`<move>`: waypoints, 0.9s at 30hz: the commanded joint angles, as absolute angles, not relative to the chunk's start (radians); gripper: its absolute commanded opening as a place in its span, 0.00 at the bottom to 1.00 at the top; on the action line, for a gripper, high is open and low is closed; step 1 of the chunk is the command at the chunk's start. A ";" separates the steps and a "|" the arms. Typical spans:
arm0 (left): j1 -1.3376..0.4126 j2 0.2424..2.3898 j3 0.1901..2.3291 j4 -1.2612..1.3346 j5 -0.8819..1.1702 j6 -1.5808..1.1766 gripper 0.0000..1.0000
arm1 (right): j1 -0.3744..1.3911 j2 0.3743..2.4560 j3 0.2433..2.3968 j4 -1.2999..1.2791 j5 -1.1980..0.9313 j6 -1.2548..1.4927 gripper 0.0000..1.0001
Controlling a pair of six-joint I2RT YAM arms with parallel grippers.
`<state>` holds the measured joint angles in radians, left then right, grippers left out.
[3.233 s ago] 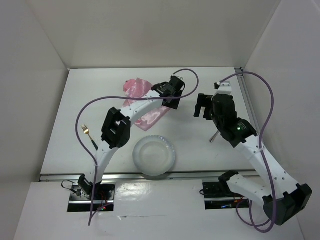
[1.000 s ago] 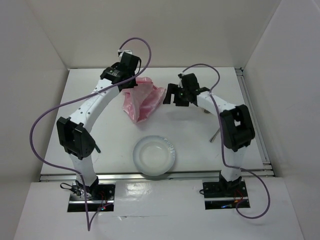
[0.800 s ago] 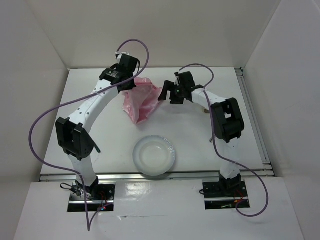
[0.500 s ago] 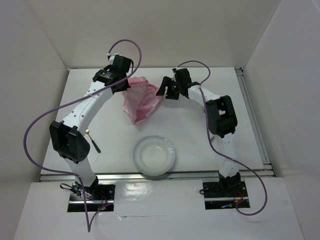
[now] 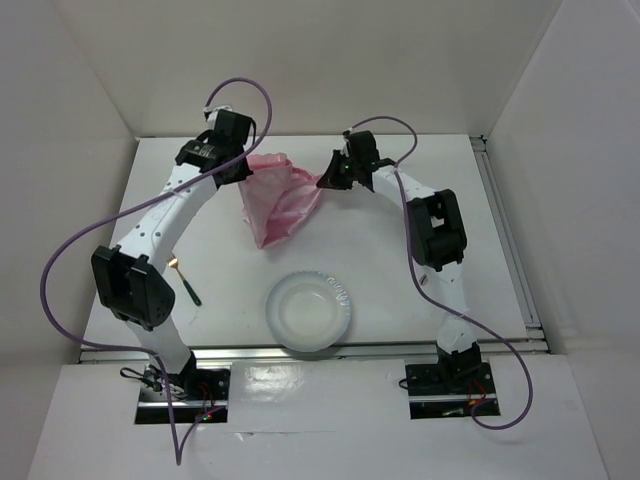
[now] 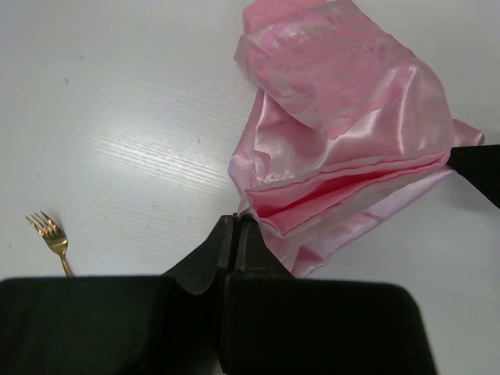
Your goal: Set the dinner table for one person
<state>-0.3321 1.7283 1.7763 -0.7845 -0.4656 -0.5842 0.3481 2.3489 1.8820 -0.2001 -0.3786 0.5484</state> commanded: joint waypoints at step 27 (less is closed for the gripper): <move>0.245 1.361 1.612 -0.683 0.182 -0.563 0.00 | 0.133 1.401 1.404 -0.150 -0.244 0.431 0.00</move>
<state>0.2401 1.3861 1.6722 -0.7387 0.1051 -0.5766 0.1459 1.4284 1.4765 -0.1692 -0.2787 0.4564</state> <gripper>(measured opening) 0.048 0.035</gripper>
